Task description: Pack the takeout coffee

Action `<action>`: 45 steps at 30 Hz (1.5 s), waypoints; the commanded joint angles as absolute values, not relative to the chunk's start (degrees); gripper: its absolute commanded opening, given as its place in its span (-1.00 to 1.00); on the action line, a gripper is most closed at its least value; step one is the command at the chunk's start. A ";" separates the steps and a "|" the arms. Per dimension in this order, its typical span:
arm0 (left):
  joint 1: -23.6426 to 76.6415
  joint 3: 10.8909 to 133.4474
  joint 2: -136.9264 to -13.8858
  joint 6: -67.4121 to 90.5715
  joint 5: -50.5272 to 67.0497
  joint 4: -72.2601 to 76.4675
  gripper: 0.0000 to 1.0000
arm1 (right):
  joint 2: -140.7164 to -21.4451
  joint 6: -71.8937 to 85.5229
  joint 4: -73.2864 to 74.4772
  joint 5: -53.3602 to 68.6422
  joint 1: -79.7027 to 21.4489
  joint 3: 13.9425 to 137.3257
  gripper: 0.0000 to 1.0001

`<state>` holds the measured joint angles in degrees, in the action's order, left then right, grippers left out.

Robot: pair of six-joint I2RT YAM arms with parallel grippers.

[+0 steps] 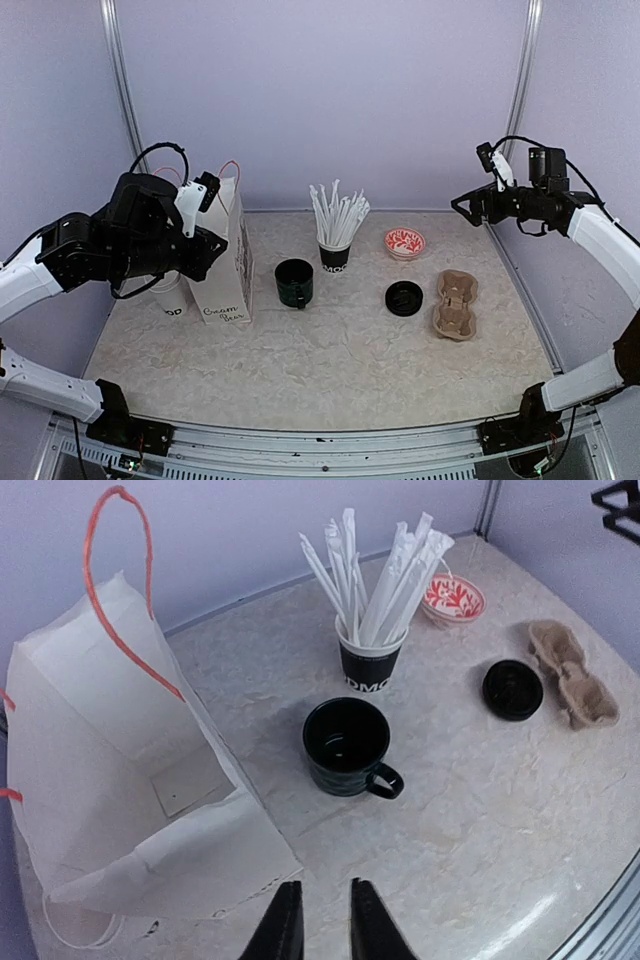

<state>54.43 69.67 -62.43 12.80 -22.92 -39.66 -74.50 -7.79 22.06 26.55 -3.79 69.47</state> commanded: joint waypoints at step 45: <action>25.53 68.95 -77.38 22.57 -17.30 -58.10 -0.17 | -82.61 -16.40 27.08 43.26 -3.04 72.07 0.99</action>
<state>30.00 69.82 -76.07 20.29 -22.65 -49.87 -82.00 -15.25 25.41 40.01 -3.77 70.37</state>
